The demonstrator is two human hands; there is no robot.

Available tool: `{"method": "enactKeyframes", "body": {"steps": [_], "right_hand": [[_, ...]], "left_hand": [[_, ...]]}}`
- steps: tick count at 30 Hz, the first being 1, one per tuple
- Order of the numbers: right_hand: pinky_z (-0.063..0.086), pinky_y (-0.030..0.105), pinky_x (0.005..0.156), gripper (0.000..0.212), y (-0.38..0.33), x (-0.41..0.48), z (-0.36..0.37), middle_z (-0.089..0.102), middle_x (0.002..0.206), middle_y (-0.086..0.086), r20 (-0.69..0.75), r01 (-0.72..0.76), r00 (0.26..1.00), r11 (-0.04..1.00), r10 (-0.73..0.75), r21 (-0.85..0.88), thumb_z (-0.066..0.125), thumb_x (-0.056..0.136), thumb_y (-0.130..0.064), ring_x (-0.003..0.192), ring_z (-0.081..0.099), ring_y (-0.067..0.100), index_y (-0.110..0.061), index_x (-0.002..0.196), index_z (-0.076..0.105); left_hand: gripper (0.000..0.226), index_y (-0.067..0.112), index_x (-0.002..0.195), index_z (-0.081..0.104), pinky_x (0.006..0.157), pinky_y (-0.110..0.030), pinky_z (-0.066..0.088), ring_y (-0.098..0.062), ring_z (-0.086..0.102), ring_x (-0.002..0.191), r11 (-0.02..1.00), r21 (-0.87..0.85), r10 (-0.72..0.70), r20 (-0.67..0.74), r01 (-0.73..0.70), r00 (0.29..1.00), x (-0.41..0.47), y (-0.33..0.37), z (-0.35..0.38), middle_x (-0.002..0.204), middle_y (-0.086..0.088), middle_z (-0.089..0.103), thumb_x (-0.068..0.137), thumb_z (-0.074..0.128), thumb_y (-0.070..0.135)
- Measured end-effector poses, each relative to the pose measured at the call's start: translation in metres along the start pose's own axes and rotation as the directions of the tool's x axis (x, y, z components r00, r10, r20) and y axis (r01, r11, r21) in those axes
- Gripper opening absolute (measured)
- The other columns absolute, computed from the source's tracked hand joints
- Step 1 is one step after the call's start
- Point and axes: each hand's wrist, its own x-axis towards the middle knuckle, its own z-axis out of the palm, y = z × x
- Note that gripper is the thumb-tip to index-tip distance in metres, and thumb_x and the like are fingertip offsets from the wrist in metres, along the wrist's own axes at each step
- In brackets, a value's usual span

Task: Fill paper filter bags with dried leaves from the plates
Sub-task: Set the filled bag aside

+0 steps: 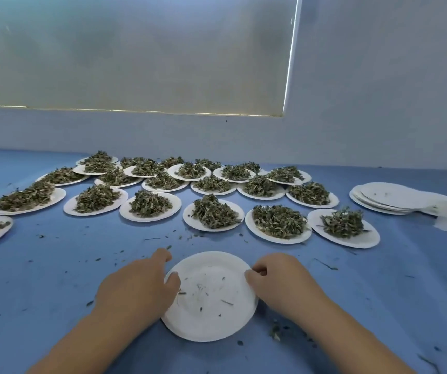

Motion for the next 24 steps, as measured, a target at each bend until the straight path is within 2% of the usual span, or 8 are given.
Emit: {"method": "enactKeyframes", "body": {"steps": [3, 5, 8, 11, 16, 20, 22, 24], "right_hand": [[0.033, 0.03, 0.059, 0.023, 0.004, 0.0, 0.0, 0.05, 0.075, 0.004, -0.008, 0.001, 1.0, 0.998, 0.0, 0.067, 0.053, 0.085, -0.029, 0.065, 0.041, 0.016, -0.008, 0.077, 0.051], [0.039, 0.027, 0.057, 0.016, 0.008, 0.0, -0.006, 0.061, 0.082, 0.003, -0.011, -0.032, 0.999, 0.966, 0.036, 0.257, 0.055, 0.084, -0.023, 0.065, 0.049, 0.015, -0.011, 0.092, 0.062], [0.044, 0.022, 0.044, 0.012, 0.024, 0.0, -0.024, 0.068, 0.079, -0.003, 0.009, -0.096, 0.994, 0.822, 0.11, 0.562, 0.059, 0.083, -0.018, 0.05, 0.057, 0.008, -0.025, 0.09, 0.066], [0.044, 0.021, 0.044, 0.01, 0.052, 0.001, -0.046, 0.068, 0.066, -0.001, 0.039, -0.144, 0.985, 0.691, 0.166, 0.708, 0.061, 0.087, -0.015, 0.043, 0.055, 0.01, -0.02, 0.092, 0.069], [0.042, 0.023, 0.046, 0.009, 0.117, 0.002, -0.086, 0.061, 0.065, 0.006, 0.045, -0.185, 0.959, 0.495, 0.281, 0.849, 0.06, 0.088, -0.009, 0.05, 0.051, 0.016, -0.01, 0.089, 0.069], [0.037, 0.027, 0.044, 0.005, 0.167, 0.008, -0.116, 0.05, 0.05, 0.002, -0.01, -0.167, 0.896, 0.358, 0.444, 0.919, 0.061, 0.087, -0.008, 0.045, 0.047, 0.015, -0.005, 0.085, 0.063], [0.036, 0.027, 0.044, 0.014, 0.188, 0.018, -0.129, 0.047, 0.043, 0.0, -0.033, -0.154, 0.857, 0.316, 0.515, 0.936, 0.059, 0.088, -0.009, 0.046, 0.047, 0.016, -0.008, 0.075, 0.056], [0.035, 0.025, 0.043, 0.016, 0.206, 0.031, -0.14, 0.047, 0.04, 0.0, -0.059, -0.129, 0.82, 0.285, 0.57, 0.95, 0.055, 0.091, -0.008, 0.049, 0.047, 0.017, -0.008, 0.075, 0.053]], "left_hand": [[0.033, 0.043, 0.124, 0.04, 0.061, -0.026, 0.044, -0.007, 0.057, 0.075, 0.988, -0.148, -0.03, 0.064, 0.039, 0.998, 0.003, 0.001, -0.002, 0.076, 0.01, 0.055, 0.092, 0.043, 0.05], [0.024, 0.043, 0.115, 0.047, 0.062, -0.028, 0.045, -0.01, 0.061, 0.066, 0.941, -0.329, -0.044, 0.108, 0.077, 0.993, 0.004, 0.004, -0.003, 0.067, 0.005, 0.06, 0.09, 0.05, 0.044], [0.015, 0.041, 0.102, 0.052, 0.057, -0.028, 0.047, -0.011, 0.063, 0.051, 0.839, -0.537, -0.038, 0.113, 0.094, 0.993, 0.009, 0.019, -0.004, 0.062, 0.005, 0.069, 0.089, 0.055, 0.032], [0.016, 0.039, 0.099, 0.054, 0.045, -0.025, 0.042, -0.014, 0.057, 0.043, 0.736, -0.675, 0.007, 0.096, 0.06, 0.995, 0.017, 0.044, -0.005, 0.064, 0.003, 0.069, 0.091, 0.054, 0.024], [0.013, 0.024, 0.096, 0.065, 0.039, -0.022, 0.038, -0.014, 0.05, 0.041, 0.655, -0.755, 0.164, 0.141, -0.001, 0.976, 0.039, 0.105, 0.005, 0.063, 0.002, 0.068, 0.096, 0.052, 0.02], [0.018, 0.019, 0.093, 0.071, 0.04, -0.022, 0.032, -0.014, 0.043, 0.041, 0.579, -0.815, 0.373, 0.284, 0.017, 0.884, 0.05, 0.159, 0.02, 0.063, 0.0, 0.066, 0.096, 0.054, 0.022], [0.017, 0.024, 0.088, 0.07, 0.044, -0.022, 0.036, -0.011, 0.045, 0.044, 0.605, -0.794, 0.411, 0.251, -0.057, 0.877, 0.052, 0.174, 0.034, 0.064, 0.002, 0.067, 0.094, 0.054, 0.024], [0.018, 0.032, 0.082, 0.068, 0.052, -0.024, 0.041, -0.004, 0.049, 0.048, 0.699, -0.685, 0.419, 0.158, -0.207, 0.894, 0.052, 0.178, 0.051, 0.065, 0.009, 0.067, 0.092, 0.053, 0.027]]}}
